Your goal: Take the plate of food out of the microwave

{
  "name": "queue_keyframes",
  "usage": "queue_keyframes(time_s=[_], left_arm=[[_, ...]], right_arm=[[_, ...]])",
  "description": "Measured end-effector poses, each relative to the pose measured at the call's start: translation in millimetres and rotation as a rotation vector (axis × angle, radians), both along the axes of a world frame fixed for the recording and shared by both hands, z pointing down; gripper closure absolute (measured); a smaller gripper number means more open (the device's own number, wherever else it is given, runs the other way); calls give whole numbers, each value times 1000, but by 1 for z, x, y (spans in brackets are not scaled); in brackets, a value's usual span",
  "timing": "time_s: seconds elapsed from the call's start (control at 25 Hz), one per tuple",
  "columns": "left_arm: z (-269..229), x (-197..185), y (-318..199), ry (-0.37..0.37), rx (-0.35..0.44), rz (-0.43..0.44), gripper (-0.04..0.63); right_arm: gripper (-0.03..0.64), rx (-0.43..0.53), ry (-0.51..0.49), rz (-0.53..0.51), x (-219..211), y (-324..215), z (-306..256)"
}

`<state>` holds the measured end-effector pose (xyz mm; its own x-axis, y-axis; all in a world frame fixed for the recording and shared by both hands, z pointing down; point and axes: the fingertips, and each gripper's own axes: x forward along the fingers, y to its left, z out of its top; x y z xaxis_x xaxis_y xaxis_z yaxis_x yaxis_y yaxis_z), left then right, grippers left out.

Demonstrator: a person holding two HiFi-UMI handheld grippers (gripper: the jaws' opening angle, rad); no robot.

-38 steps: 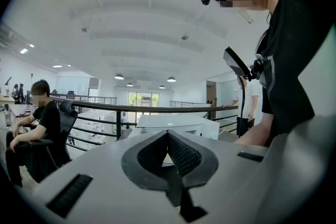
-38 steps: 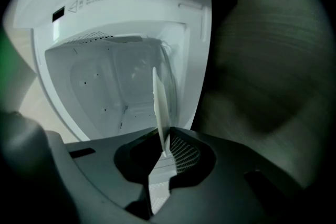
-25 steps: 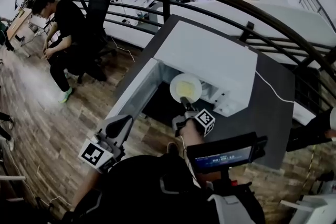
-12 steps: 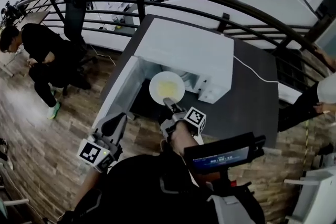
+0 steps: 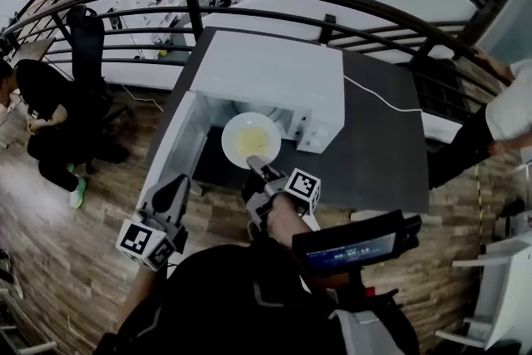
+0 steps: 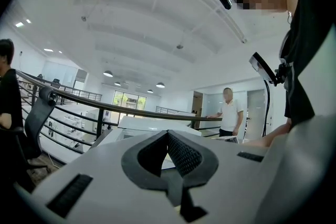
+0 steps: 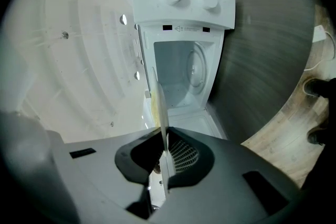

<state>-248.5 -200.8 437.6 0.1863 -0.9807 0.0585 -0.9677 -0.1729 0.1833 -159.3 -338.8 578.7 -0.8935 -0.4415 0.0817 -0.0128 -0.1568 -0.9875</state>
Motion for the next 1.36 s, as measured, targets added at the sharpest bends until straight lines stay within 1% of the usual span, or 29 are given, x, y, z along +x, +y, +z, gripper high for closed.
queue_keyframes(time_s=[0.12, 0.36, 0.56, 0.8, 1.16, 1.36], left_arm=[[4, -6, -2, 2, 5, 5, 591], [-2, -1, -1, 5, 9, 11, 591], [3, -9, -2, -1, 12, 24, 591], [2, -5, -4, -10, 16, 35, 591], [-1, -8, -3, -12, 14, 47, 591], [5, -13, 0, -9, 3, 42, 591]], right_arm=[[598, 12, -3, -4, -1, 3, -2], [598, 37, -18, -10, 10, 11, -17], [598, 48, -26, -1, 2, 9, -17], [598, 67, -25, 1, 5, 7, -19], [598, 64, -29, 0, -2, 8, -24], [598, 80, -17, -9, -5, 10, -21]])
